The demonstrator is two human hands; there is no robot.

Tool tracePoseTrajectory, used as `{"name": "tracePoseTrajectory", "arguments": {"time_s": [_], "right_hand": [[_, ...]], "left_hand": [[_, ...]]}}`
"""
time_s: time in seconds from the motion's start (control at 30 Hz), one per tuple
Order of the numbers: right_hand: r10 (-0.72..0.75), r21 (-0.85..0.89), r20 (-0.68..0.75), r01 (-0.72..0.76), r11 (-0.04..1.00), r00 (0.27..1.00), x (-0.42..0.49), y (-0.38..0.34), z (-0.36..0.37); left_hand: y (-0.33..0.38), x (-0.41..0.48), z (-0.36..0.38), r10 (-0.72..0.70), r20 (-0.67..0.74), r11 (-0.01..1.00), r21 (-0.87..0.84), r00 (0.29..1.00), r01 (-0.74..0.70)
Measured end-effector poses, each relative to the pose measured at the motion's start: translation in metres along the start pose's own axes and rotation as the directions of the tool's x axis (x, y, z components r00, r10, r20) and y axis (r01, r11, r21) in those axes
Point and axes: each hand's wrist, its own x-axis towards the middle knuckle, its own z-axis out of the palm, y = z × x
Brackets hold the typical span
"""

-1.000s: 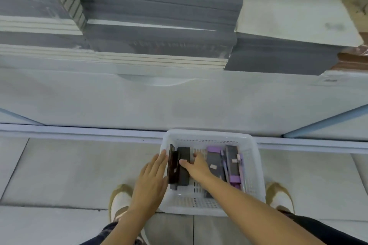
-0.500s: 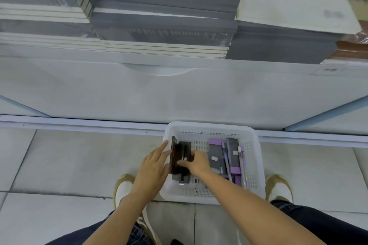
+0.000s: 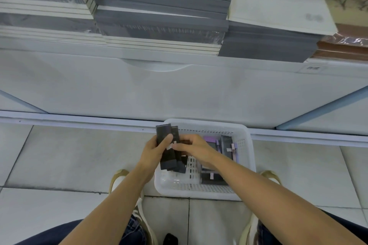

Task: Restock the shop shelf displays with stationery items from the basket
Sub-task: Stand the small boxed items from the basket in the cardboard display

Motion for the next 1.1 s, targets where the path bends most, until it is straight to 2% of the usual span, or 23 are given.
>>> {"name": "tracePoseTrajectory", "arguments": {"time_s": [0.1,0.2,0.27,0.37,0.43,0.63,0.73,0.93,1.1], "right_hand": [[-0.041,-0.013,-0.008,0.04,0.999,0.999,0.005,-0.001,0.011],[-0.038,-0.04,-0.201,0.031,0.999,0.979,0.013,0.008,0.012],[0.039,-0.062,-0.287,-0.059,0.996,0.957,0.019,0.018,0.011],[0.189,-0.121,-0.222,-0.219,0.968,0.956,0.027,0.034,0.019],[0.214,-0.161,-0.188,-0.245,0.956,0.959,0.034,0.043,0.03],[0.219,-0.15,-0.334,-0.281,0.948,0.917,0.047,0.059,0.038],[0.197,-0.171,-0.37,-0.275,0.946,0.908,0.048,0.062,0.038],[0.189,-0.069,-0.365,-0.228,0.971,0.912,0.034,0.045,0.024],[0.119,-0.083,-0.244,-0.143,0.986,0.962,0.005,0.005,0.002]], "left_hand": [[-0.001,0.001,-0.008,-0.041,-0.05,0.991,-0.128,0.998,0.035],[-0.008,0.004,-0.024,-0.035,-0.167,0.989,-0.146,0.985,0.011],[-0.014,0.006,-0.034,-0.054,-0.224,0.987,-0.162,0.973,0.017],[-0.025,0.008,-0.041,-0.067,-0.246,0.993,-0.113,0.967,0.04],[-0.031,0.01,-0.042,-0.081,-0.229,0.995,-0.082,0.97,0.064],[-0.038,0.014,-0.044,-0.114,-0.208,0.986,-0.143,0.971,0.085],[-0.038,0.013,-0.042,-0.111,-0.197,0.984,-0.158,0.974,0.081],[-0.028,0.012,-0.033,-0.133,-0.228,0.982,-0.165,0.964,0.097],[-0.008,0.007,-0.016,-0.113,-0.205,0.989,-0.116,0.972,0.09]]}}
